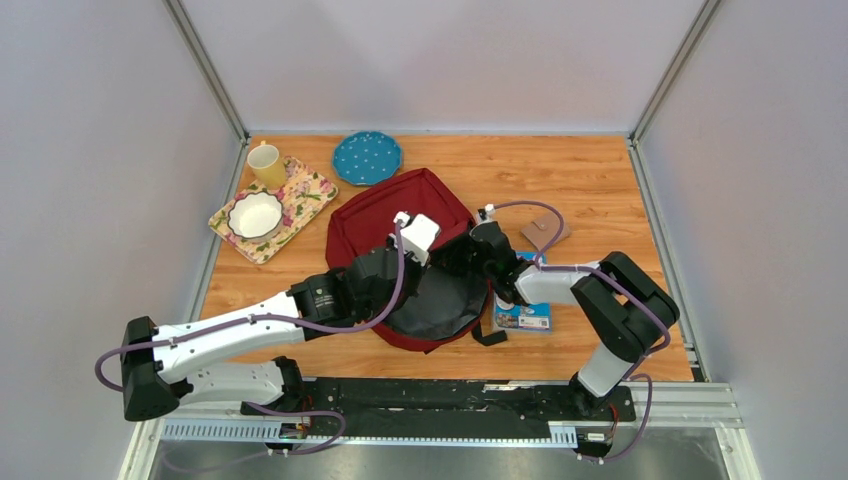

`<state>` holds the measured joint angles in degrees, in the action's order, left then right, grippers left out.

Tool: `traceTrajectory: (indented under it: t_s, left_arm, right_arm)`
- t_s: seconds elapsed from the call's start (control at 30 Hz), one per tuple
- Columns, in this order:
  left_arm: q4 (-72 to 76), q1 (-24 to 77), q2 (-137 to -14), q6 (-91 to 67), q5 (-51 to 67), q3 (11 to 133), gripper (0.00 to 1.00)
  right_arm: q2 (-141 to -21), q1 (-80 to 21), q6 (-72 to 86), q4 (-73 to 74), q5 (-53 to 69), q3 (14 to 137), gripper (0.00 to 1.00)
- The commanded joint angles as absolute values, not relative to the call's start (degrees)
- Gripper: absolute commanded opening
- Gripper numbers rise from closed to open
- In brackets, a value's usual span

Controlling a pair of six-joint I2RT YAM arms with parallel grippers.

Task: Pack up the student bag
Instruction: Place the book in the student bag.

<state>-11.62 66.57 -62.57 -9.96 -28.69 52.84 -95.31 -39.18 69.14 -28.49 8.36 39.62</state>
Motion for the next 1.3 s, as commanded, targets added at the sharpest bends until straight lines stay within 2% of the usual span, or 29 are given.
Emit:
traceTrajectory:
  t_s: [0.0,0.07,0.1,0.2,0.3,0.5,0.6,0.63,0.73,0.87,0.9,0.93,0.97,1.0,1.03,1.1,1.27]
  left_arm:
    - [-8.44,66.62,-59.59,-10.28,-27.77,52.73,0.00]
    - [-8.70,66.62,-59.68,-10.28,-27.51,52.65,0.00]
    - [-8.61,66.62,-59.59,-10.28,-27.42,52.56,0.00]
    - [-8.88,66.53,-59.85,-10.46,-27.69,52.21,0.00]
    - [-8.79,66.62,-59.94,-10.81,-27.60,51.60,0.00]
    - [-8.88,66.62,-60.29,-10.90,-28.21,51.15,0.00]
    - [-8.53,66.53,-60.56,-10.72,-28.21,51.15,0.00]
    - [-8.35,66.62,-60.56,-10.72,-28.13,51.07,0.00]
    - [-8.61,66.62,-61.26,-10.98,-27.42,50.98,0.00]
    - [-9.31,66.62,-62.57,-11.25,-24.62,51.41,0.00]
    - [-10.97,66.62,-63.27,-11.42,-22.52,52.55,0.32]
    - [-11.86,66.62,-63.72,-12.12,-21.80,53.17,0.47]
    - [-12.47,66.62,-64.07,-12.65,-20.32,53.78,0.55]
    - [-13.52,66.62,-64.42,-13.18,-19.61,55.09,0.67]
    - [-13.71,66.71,-64.42,-13.97,-18.56,55.63,0.72]
    - [-13.28,67.06,-64.51,-14.50,-16.53,57.29,0.73]
    - [-11.34,69.42,-66.79,-13.89,-13.81,61.43,0.73]
  right_arm:
    - [-95.54,-38.94,66.19,-30.68,4.92,39.90,0.17]
    - [-95.36,-38.94,65.83,-28.84,4.40,39.90,0.26]
    - [-95.10,-38.85,65.66,-28.57,4.48,39.73,0.40]
    - [-92.91,-38.85,64.95,-27.69,3.96,38.15,0.62]
    - [-88.52,-38.85,63.02,-24.27,2.99,37.01,0.69]
    - [-76.13,-38.94,59.77,-17.76,2.99,33.15,0.71]
    - [-67.46,-38.94,57.84,-11.53,3.52,31.38,0.71]
    - [-65.15,-38.94,57.57,-5.51,2.99,31.20,0.71]
    - [-55.40,-38.94,55.73,9.24,-4.20,30.85,0.71]
    - [-41.60,-38.93,55.81,21.34,-16.92,29.80,0.72]
    - [-39.22,-38.94,55.72,22.58,-18.96,29.45,0.74]
    - [-34.85,-38.85,54.85,25.89,-20.72,29.53,0.79]
    - [-33.33,-38.41,54.41,27.84,-23.70,30.14,0.82]
    - [-31.74,-37.97,53.80,29.60,-24.95,30.67,0.86]
    - [-30.77,-37.71,53.09,33.27,-26.00,31.20,0.89]
    - [-29.18,-35.69,52.65,38.29,-27.86,32.95,0.95]
    - [-29.97,-24.74,48.97,42.54,-20.51,34.89,0.98]
